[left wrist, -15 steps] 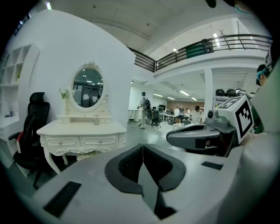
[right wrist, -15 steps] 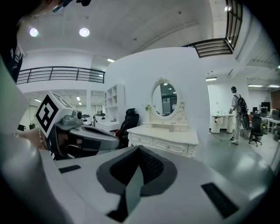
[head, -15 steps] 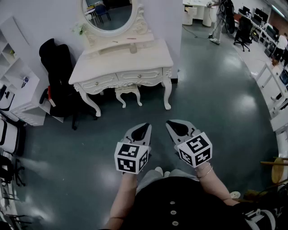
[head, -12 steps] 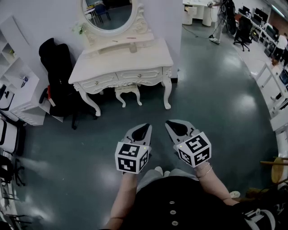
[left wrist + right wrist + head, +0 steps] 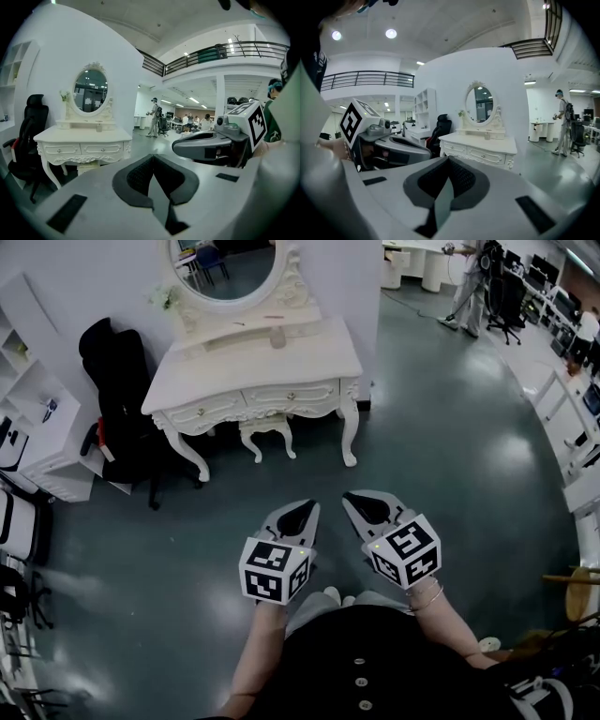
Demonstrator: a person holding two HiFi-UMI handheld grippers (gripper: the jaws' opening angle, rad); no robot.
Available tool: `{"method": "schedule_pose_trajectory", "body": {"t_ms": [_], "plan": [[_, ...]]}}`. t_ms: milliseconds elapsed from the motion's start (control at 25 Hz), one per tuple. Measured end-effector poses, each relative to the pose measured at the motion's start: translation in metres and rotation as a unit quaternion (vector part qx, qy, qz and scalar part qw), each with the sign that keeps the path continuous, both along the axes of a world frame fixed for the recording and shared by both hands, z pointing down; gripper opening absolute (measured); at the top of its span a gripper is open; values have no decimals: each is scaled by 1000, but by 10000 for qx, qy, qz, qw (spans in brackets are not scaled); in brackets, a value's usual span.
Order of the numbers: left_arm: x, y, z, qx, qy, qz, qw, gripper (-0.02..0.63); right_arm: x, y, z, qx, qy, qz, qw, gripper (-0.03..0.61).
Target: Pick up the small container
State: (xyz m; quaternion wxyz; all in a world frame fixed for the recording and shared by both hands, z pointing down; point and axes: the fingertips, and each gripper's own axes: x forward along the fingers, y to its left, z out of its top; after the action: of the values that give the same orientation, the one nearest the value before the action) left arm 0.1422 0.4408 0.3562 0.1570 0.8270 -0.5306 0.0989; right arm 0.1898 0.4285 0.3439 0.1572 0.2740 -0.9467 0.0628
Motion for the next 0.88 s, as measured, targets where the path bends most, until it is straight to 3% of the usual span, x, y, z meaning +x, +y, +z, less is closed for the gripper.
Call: {"method": "schedule_pose_trajectory", "body": {"t_ms": [200,360,640,680,760,880], "plan": [[2,-5,-3,123,237,208,9994,15,-9,-1,4,-172,-105,-131,9997,2],[-8,-13,3,84,92,65,9999,15,-11,-8,7,-155,-92,-97,9998,1],[-32,-31,5,153,233,-233,9993,22,-20,-16,18,-172,112,-88,9998,2],[-34,-32,5,155,249,-246,9993,50,-21,-17,19,-192,98,-74,9997,2],[-36,-33,7,96,254,-178,9995,182,-25,-20,20,-225,61,-63,9997,2],[-39,-32,15,-19,220,-80,9997,236,-28,-21,23,-292,-28,-14,9996,2]]}}
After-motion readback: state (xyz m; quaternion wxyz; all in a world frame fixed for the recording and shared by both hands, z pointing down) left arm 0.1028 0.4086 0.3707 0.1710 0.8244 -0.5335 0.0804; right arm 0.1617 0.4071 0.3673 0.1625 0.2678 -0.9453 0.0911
